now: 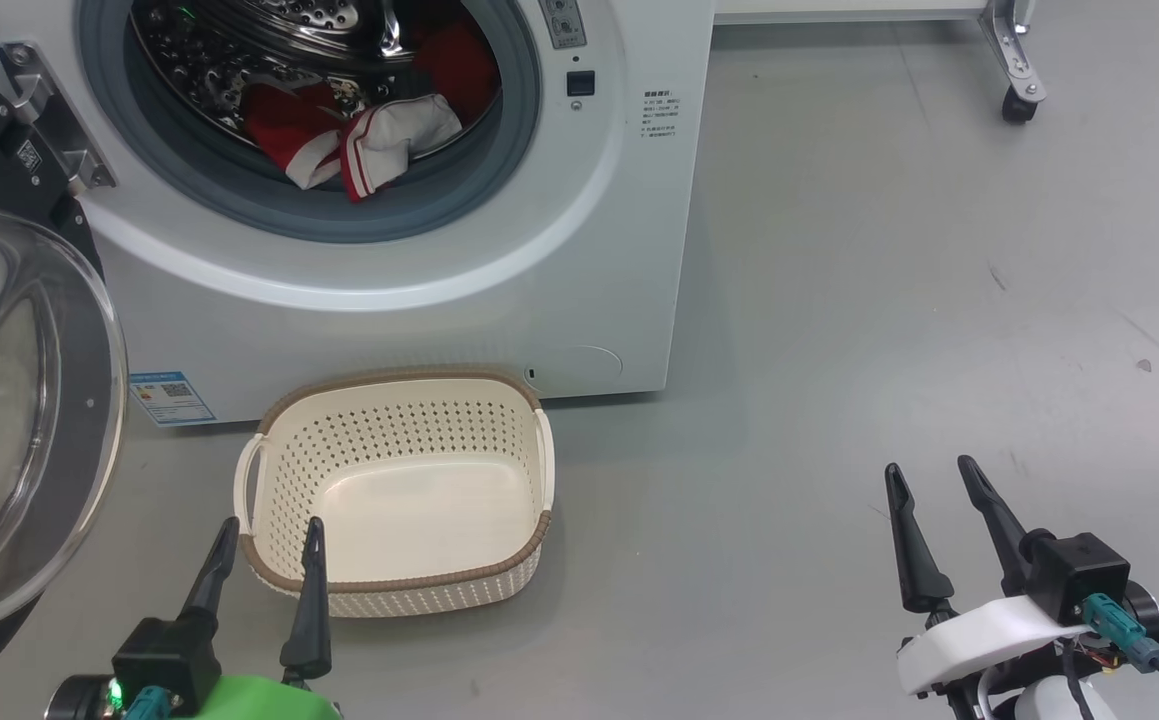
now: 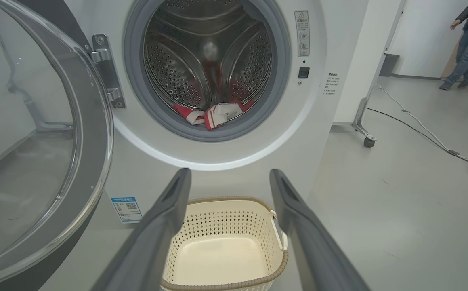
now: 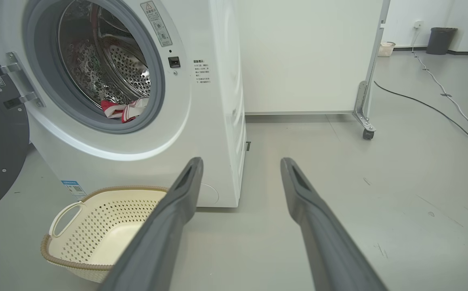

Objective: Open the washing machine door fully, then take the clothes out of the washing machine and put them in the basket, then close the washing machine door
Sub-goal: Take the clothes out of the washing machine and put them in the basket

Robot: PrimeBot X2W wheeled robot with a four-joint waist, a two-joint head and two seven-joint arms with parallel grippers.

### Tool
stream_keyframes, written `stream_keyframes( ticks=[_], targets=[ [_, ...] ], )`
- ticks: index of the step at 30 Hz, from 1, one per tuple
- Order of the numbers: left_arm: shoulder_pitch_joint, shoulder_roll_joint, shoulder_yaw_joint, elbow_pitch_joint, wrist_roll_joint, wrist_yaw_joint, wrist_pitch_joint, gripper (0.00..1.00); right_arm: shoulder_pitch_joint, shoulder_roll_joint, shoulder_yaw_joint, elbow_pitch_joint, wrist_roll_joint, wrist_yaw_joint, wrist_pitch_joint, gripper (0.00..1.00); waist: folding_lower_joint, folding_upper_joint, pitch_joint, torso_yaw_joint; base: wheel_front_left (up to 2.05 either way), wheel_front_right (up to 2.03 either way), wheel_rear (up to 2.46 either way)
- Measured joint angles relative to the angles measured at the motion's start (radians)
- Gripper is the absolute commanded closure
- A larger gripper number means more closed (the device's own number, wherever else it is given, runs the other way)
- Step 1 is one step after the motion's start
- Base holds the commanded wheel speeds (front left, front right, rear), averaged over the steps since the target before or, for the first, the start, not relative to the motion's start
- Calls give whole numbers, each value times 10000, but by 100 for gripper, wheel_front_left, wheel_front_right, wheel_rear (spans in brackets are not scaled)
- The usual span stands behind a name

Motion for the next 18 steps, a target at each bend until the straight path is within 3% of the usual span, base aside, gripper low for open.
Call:
stream_keyframes(
  ticks=[18],
  targets=[
    [23,-12,-50,-17,59,96,115,0,1,4,67,-48,0,-71,0,0,0,0,-33,-4,34,-34,0]
  ],
)
